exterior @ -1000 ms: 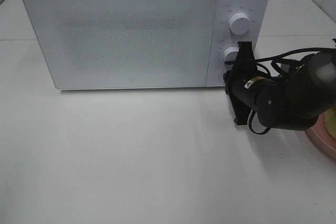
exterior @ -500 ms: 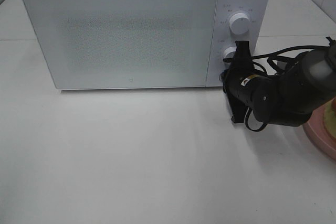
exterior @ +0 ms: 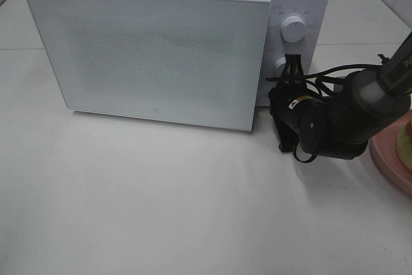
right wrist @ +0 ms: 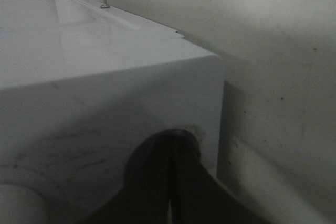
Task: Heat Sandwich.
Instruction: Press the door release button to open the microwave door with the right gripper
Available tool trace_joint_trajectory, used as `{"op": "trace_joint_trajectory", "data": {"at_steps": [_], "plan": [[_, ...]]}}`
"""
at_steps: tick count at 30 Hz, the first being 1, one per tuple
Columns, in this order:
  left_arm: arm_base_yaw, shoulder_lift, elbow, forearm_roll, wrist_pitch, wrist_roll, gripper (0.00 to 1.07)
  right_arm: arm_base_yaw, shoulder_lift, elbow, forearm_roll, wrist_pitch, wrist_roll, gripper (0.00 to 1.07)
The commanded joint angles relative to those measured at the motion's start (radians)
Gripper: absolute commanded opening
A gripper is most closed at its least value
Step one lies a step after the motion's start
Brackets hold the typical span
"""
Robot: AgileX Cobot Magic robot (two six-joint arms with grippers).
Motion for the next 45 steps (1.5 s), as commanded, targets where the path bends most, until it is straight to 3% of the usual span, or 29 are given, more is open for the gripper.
{"op": "trace_joint_trajectory", "data": {"at_steps": [1,29,45], "plan": [[0.007,-0.028,0.002,-0.001,-0.018,-0.004,1.04,-0.021,0.006,-0.080,-0.032,-0.199,-0.015,0.00],[0.007,-0.028,0.002,-0.001,-0.018,-0.004,1.04,-0.021,-0.019,-0.074,-0.070,-0.092,-0.018,0.00],[0.007,-0.028,0.002,-0.001,-0.018,-0.004,1.04,-0.018,-0.068,0.029,-0.103,-0.034,-0.013,0.01]]}}
